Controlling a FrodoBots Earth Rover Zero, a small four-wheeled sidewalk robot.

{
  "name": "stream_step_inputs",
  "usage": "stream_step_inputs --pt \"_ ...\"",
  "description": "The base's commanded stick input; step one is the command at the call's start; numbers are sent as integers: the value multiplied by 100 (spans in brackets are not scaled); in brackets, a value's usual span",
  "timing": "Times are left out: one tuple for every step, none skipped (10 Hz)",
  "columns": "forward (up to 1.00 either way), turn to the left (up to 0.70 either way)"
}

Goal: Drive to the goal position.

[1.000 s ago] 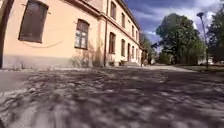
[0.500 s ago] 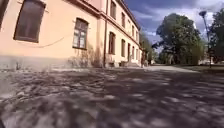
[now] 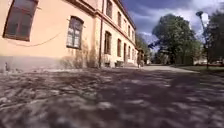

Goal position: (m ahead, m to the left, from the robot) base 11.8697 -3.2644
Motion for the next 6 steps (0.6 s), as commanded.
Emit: stream_step_inputs --pt "70 -29" --pt "70 -29" --pt "70 -29" --pt "70 -29" --pt "70 -29" --pt "70 -29"
